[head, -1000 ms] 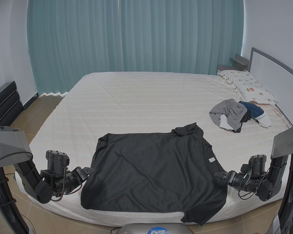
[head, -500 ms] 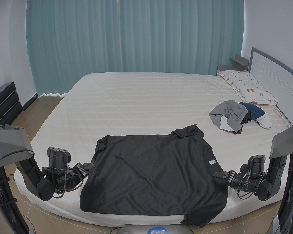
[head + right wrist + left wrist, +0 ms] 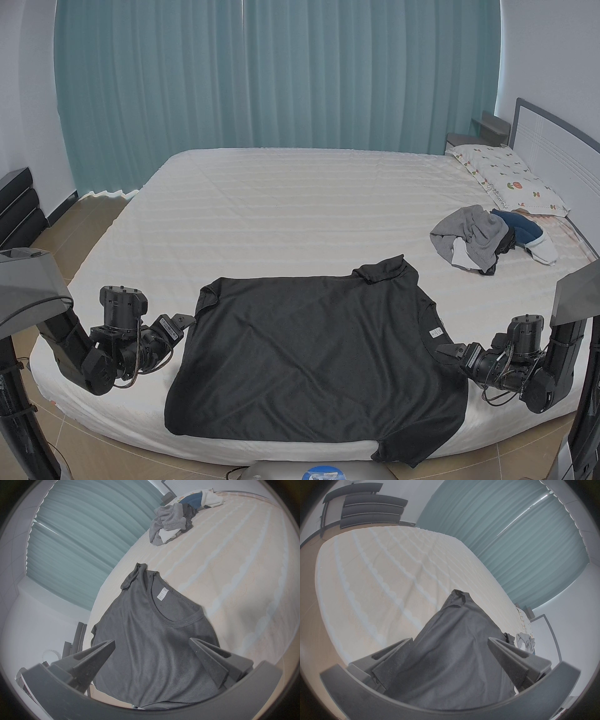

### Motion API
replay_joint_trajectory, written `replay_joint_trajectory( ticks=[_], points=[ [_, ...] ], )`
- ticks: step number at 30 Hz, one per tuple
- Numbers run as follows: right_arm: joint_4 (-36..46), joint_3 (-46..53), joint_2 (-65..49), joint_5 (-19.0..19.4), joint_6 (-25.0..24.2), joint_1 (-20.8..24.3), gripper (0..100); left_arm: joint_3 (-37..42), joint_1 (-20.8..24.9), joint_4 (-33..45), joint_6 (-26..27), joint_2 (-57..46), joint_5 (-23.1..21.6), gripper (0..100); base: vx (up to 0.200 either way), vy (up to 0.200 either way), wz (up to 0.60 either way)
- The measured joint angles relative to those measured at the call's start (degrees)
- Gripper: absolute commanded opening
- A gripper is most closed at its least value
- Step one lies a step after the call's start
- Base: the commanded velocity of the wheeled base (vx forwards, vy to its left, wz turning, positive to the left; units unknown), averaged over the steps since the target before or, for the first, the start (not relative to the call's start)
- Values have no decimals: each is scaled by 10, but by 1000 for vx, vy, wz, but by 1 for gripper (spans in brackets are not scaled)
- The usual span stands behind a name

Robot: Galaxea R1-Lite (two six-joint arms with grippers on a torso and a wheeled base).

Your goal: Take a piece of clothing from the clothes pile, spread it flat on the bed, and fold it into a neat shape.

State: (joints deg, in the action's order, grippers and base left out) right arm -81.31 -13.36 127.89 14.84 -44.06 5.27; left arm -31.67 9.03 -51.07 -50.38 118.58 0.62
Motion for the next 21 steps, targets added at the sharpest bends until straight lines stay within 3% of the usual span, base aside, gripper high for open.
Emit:
replay_joint_trajectory(
  ticks=[21],
  points=[
    [-15, -5, 11, 0, -53, 21, 100, -441, -6, 182, -1, 207, -3, 100, 0, 0, 0]
  ],
)
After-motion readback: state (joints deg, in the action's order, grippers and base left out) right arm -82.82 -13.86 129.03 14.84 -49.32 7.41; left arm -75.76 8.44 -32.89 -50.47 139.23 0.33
